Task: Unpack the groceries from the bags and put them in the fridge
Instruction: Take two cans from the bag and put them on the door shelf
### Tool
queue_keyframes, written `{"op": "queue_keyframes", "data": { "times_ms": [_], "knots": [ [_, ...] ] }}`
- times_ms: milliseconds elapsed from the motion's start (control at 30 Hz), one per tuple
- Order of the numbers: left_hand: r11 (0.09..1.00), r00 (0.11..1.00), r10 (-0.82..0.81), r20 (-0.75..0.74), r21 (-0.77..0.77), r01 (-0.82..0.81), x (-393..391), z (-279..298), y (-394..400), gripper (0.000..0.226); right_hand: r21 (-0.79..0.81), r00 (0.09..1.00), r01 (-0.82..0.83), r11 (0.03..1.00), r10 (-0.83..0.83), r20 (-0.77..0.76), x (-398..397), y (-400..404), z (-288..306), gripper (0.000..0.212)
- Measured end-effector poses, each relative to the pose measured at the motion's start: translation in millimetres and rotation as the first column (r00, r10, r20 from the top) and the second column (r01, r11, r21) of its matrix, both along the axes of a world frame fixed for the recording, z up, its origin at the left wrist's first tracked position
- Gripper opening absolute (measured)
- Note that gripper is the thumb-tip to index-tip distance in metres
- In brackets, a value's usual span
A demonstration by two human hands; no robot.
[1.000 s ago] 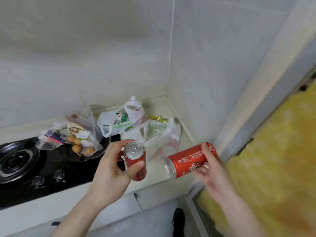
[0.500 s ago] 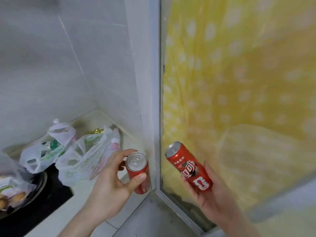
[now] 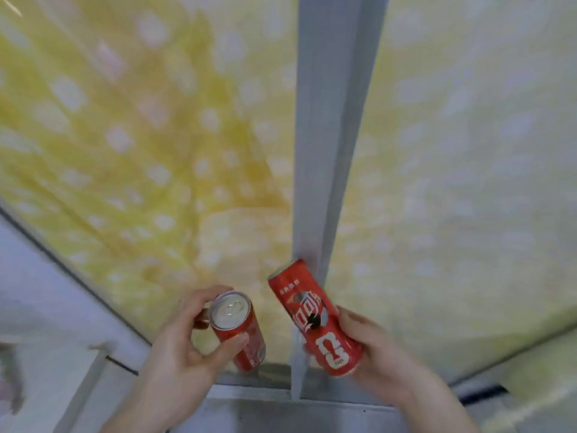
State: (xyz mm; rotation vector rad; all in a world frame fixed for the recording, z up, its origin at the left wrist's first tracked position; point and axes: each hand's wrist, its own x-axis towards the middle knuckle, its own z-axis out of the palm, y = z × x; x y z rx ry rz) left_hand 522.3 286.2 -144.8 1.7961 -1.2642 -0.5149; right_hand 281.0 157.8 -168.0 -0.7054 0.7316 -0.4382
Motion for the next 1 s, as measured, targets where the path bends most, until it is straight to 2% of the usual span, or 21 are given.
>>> {"op": "queue_keyframes", "data": {
  "times_ms": [33, 100, 267, 367, 500, 633, 800, 1000],
  "knots": [
    [0.998, 0.998, -0.057, 0.013, 0.007, 0.057, -4.9, 2.0, -12.1, 0.060, -0.065, 1.000, -0.006, 0.998, 0.007, 0.001, -13.8, -0.5, 1.4, 0.101],
    [0.982, 0.982, -0.185, 0.047, 0.029, 0.184, -16.9, 10.0, -35.1, 0.063, -0.182, 1.000, 0.010, 0.983, -0.011, -0.009, -38.9, 0.7, 2.2, 0.108],
    [0.889, 0.887, -0.457, 0.067, 0.034, 0.456, -41.6, 19.7, -77.4, 0.062, -0.338, 0.980, 0.160, 0.927, -0.190, -0.056, -84.2, 18.7, 7.9, 0.083],
    [0.782, 0.780, -0.623, 0.060, 0.059, 0.620, -58.4, 20.8, -93.1, 0.061, -0.390, 0.904, 0.297, 0.872, -0.388, -0.179, -97.8, 34.6, 7.9, 0.075],
    [0.636, 0.635, -0.772, 0.024, 0.041, 0.771, -88.1, 19.9, -106.2, 0.059, -0.434, 0.716, 0.553, 0.711, -0.672, -0.190, -103.3, 52.1, 4.8, 0.064],
    [0.547, 0.546, -0.837, -0.034, -0.004, 0.837, -116.9, 10.6, -113.8, 0.059, -0.524, 0.442, 0.695, 0.492, -0.868, -0.228, -115.2, 77.0, 3.5, 0.064],
    [0.439, 0.439, -0.898, -0.012, -0.015, 0.898, -162.7, 7.7, -123.7, 0.061, -0.585, 0.184, 0.760, 0.282, -0.958, -0.221, -146.7, 113.4, 14.1, 0.058],
    [0.345, 0.344, -0.939, -0.028, -0.054, 0.937, -243.3, 13.3, -136.2, 0.058, -0.658, -0.077, 0.741, 0.135, -0.956, -0.282, -210.1, 147.7, 23.3, 0.056]
  ]
}}
